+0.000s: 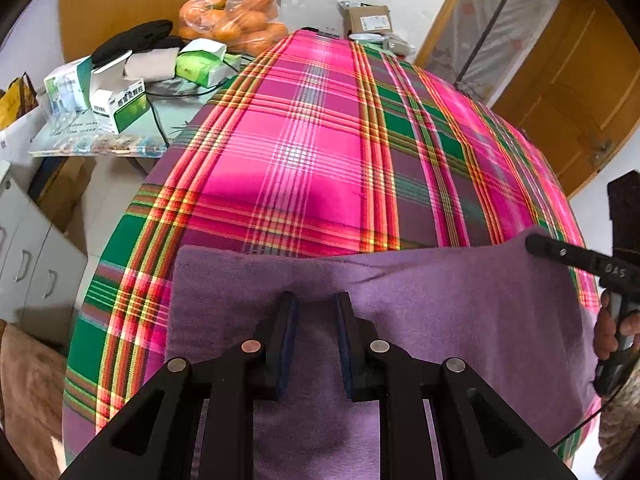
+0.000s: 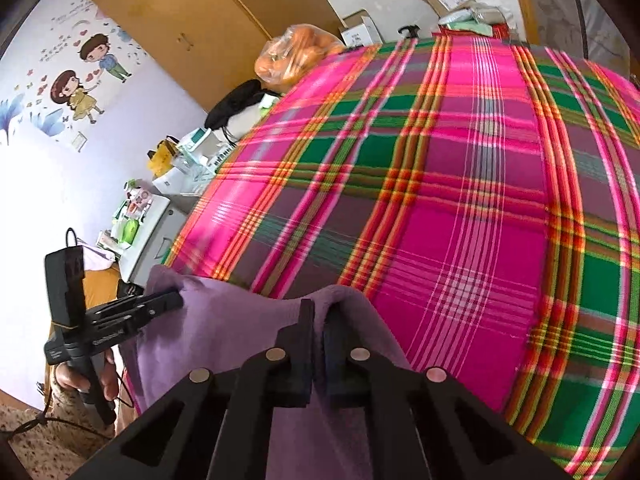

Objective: Fold clothes

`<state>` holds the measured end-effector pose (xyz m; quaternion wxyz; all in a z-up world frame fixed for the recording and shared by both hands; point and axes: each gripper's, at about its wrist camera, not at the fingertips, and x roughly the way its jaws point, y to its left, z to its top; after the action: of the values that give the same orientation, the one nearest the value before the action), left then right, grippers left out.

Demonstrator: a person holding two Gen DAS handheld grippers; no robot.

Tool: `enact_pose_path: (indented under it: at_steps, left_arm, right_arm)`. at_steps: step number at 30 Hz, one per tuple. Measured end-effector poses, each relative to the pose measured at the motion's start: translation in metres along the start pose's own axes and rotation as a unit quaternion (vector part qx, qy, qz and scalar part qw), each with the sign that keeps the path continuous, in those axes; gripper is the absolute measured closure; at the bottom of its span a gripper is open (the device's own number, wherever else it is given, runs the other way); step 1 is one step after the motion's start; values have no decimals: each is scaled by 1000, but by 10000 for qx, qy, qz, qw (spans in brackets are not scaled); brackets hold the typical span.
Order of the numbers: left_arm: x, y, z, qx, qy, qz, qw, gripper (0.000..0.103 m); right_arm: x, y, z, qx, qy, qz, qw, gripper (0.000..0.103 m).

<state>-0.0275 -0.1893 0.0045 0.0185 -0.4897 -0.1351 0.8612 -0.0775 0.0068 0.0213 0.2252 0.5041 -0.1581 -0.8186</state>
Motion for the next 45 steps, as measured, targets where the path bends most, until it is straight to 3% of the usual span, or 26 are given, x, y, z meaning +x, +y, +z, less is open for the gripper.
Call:
enact_pose_path:
  at_steps: [6,11,19,26,32,37,40,44,45]
  left_arm:
    - [1,0,1,15,-8,27,10000,83]
    - [-2,-4,3,19,-19,150,9999,83]
    - [-20,-34,11,298,-238,-287,9989,83]
    - [2,-94,15,951,126,-742,9926,83]
    - [18,-143,16,1460,356,-972,9839,83]
    - [30,-164,14,1610,505,-1094,9796,83]
    - [34,-170,14,1601,559,-1142,9789,83]
    - [40,-174,12,1570,615,-1118,9793,83]
    - [42,-177,12,1582,616,-1123,9791,83]
  right_arm:
    - [13,-19,-2,290,146,98,9994,99]
    - [-2,-13,-3,133,210,9,9997,95]
    - [-76,-27,-26,-42,-521,-532,9972,94]
    - [-104,-55,-72,-59,-342,-1400,9895,94]
    - [-107,-49,-83,-365,-408,-1304,9899,90]
    - [-92,-37,-81,-708,-323,-1180,9900,77]
    - [-88,-33,-82,-757,-316,-1051,9911,76]
    - [-81,-38,-85,-795,-172,-1056,9911,76]
    - [-81,-38,-85,-799,-212,-1058,9909,83]
